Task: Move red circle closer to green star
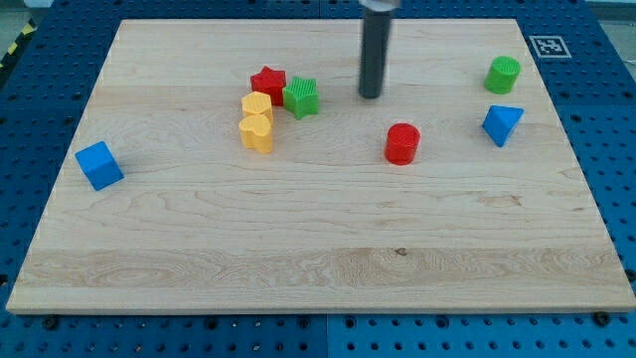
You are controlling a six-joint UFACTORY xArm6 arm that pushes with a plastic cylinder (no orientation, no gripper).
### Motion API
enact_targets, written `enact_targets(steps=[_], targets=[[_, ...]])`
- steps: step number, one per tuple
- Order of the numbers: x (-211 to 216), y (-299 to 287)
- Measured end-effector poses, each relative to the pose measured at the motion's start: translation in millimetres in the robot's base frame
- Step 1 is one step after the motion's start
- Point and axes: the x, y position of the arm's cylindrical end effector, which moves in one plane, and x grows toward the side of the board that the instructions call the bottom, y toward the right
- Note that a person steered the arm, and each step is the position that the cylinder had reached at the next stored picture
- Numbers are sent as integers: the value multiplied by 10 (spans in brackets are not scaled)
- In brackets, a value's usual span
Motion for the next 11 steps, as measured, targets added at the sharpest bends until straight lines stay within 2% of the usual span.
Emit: enact_targets(steps=[3,4,5,6,7,9,10,11], targets=[[1115,1092],[1443,1117],[1512,720],[1354,267],[1170,70],[1269,566],[1147,599],[1114,299]])
